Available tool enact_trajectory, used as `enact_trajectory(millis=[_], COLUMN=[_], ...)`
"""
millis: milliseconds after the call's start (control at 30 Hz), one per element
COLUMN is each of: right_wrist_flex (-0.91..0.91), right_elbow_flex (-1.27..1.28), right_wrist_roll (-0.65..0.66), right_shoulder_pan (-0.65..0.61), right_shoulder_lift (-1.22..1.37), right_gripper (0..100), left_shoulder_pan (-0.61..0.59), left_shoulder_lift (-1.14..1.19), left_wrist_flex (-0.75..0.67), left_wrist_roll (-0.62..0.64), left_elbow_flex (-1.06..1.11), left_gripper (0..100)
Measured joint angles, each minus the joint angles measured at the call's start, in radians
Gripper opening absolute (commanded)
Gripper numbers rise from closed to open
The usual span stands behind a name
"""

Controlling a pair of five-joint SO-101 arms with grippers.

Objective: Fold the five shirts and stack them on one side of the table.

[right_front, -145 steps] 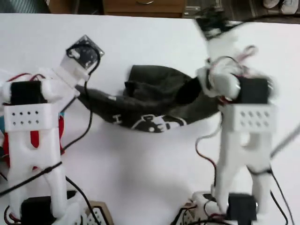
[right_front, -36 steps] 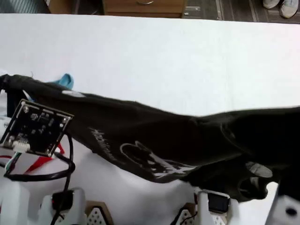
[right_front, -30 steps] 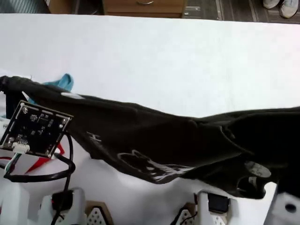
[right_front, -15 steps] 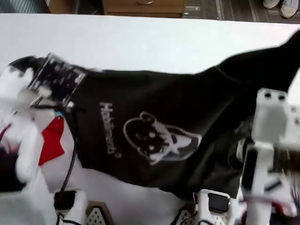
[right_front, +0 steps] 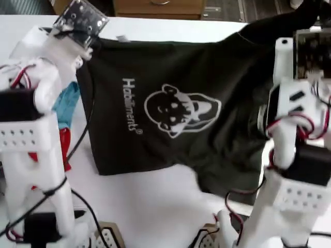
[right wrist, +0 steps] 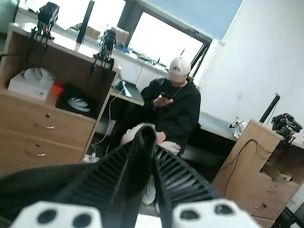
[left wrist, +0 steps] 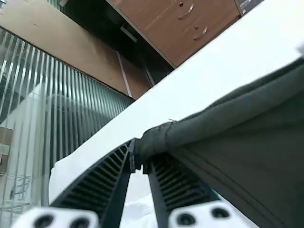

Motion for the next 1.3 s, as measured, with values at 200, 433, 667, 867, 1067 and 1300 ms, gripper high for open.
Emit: enact_trajectory(millis=[200, 433, 667, 867, 1067, 1300], right_wrist_flex=[0.009, 0.183, 0.453, 0.605, 0.721, 0.756], right_elbow_flex=[-0.002, -0.002, -0.002, -0.002, 0.003, 0.175], right_wrist_roll=[0.000, 0.000, 0.000, 0.084, 0.112, 0.112], right_shoulder_pan=[-0.028, -0.077, -0.086, -0.086, -0.086, -0.075], right_shoulder_lift=[0.124, 0.192, 0.196, 0.196, 0.196, 0.196], right_gripper=[1.9, 1.9, 1.9, 2.0, 2.0, 2.0], left_shoulder_pan=[0.000, 0.014, 0.064, 0.078, 0.077, 0.077], left_shoulder_lift=[0.121, 0.256, 0.344, 0.388, 0.437, 0.454], left_wrist_flex=[0.055, 0.169, 0.322, 0.422, 0.470, 0.450], left_wrist_roll=[0.000, 0.003, 0.003, 0.005, 0.005, -0.020], left_elbow_flex=[-0.017, -0.017, -0.017, -0.018, -0.018, 0.147], left_gripper=[2, 2, 2, 2, 2, 2])
